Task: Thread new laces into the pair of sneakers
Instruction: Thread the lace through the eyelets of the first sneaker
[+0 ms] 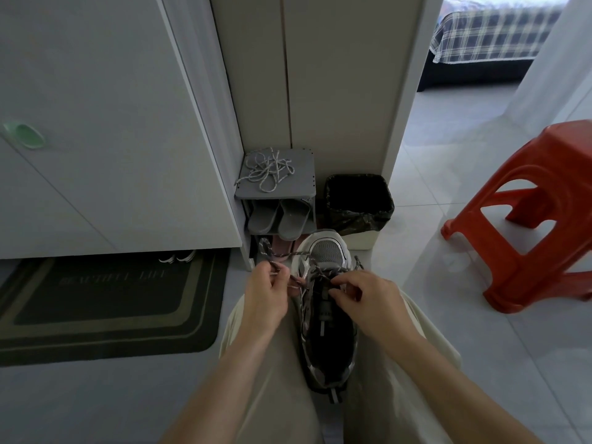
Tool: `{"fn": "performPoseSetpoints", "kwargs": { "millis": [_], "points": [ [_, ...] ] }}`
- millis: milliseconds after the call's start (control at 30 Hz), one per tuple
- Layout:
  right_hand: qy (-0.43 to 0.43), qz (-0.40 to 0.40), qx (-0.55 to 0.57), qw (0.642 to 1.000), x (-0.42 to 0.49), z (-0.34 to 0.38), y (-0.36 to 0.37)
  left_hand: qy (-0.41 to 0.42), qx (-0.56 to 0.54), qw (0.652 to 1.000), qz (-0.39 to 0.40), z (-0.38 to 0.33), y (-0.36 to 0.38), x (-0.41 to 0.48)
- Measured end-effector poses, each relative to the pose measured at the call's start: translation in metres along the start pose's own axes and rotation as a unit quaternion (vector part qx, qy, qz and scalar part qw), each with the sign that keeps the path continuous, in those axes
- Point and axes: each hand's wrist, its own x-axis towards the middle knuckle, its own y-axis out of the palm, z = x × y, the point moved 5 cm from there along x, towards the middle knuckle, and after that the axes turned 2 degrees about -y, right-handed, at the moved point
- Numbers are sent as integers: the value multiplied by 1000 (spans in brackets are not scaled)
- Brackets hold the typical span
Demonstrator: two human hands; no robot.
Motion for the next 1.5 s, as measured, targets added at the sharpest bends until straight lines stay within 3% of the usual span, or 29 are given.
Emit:
{"fn": "performPoseSetpoints", "kwargs": {
  "millis": [133, 233, 333, 433, 533, 633, 733, 833, 900, 967, 1067, 1200, 1300, 1400, 1500],
  "points": [
    [0, -3, 0, 1000, -1, 1, 1, -8, -32, 998, 47, 2, 8, -3],
    [-2, -2, 2, 1000, -2, 1, 2, 7, 26, 995, 94, 3, 15, -10],
    [3, -1, 6, 1000, -2, 1, 3, 24, 88, 994, 58, 4, 14, -11],
    [11, -5, 16, 1000, -2, 0, 3, -30, 6, 999, 38, 5, 8, -7],
    [12, -7, 23, 1000, -4, 0, 3, -95, -48, 991, 75, -1, 4, -3],
    [23, -5, 32, 999, -5, -1, 0, -110, 82, 979, 148, -2, -5, -1],
    [39, -17, 47, 998, -4, -9, -4, -106, 336, 917, 188, 1, -29, -1],
    [58, -34, 41, 997, 3, -21, -5, -35, 489, 868, 77, -17, -50, -2],
    [70, -5, 34, 997, 9, -25, -1, 69, 442, 894, 32, -38, -40, -8],
    [78, 26, 33, 996, 14, -27, 5, 153, 372, 911, 87, -48, -16, -12],
    [81, 39, 18, 996, 16, -29, 5, 214, 371, 890, 156, -42, 14, -11],
    [51, 38, 9, 998, 12, -26, -2, 228, 364, 894, 124, -37, 18, -8],
    [35, 31, 28, 999, 10, -24, -4, 191, 316, 917, 151, -33, 17, -11],
    [48, 83, 9, 995, 11, -20, -1, 169, 286, 929, 162, -32, 15, -18],
    [24, 105, 26, 994, 11, -14, -1, 150, 272, 942, 125, -27, 9, -17]
  ]
}}
